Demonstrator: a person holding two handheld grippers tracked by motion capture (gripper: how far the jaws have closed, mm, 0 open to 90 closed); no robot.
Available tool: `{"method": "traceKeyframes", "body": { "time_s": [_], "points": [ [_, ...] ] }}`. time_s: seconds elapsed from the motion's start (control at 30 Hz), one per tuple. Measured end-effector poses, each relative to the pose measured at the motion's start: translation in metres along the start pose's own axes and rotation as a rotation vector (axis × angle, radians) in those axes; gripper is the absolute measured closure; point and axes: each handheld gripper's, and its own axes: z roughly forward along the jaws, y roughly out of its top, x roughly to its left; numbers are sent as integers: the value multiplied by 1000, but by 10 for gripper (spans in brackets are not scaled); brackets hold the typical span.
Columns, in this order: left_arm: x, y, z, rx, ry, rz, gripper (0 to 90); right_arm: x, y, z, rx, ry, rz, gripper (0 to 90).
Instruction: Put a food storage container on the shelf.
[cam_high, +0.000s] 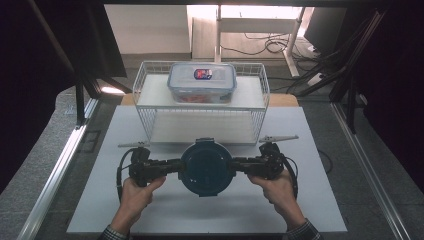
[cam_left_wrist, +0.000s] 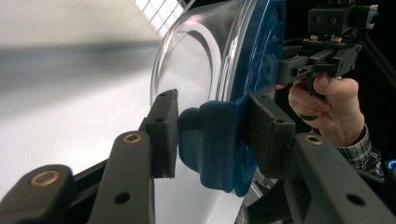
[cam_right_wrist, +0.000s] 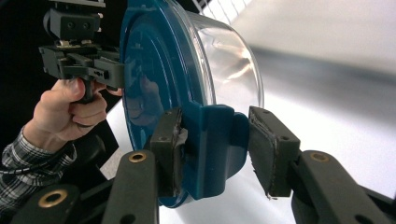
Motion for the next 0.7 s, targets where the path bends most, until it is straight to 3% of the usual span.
{"method": "traceKeyframes", "body": {
  "time_s": [0.2,0.23,0.27,0.37,0.63,0.7],
  "points": [
    [-11,31,-6,-10,7,36,569,6,28,-10,-28,3,-21,567],
    [-15,43,-8,-16,10,42,569,8,37,-13,-40,4,-27,567],
    [-15,43,-8,-16,10,42,569,8,37,-13,-40,4,-27,567],
    [-21,66,-13,-25,14,58,569,13,57,-19,-59,2,-36,567],
    [-31,101,-23,-45,6,77,569,25,99,-30,-92,-3,-67,568],
    [-34,116,-27,-49,7,88,569,27,109,-32,-98,-3,-73,568]
  ]
}}
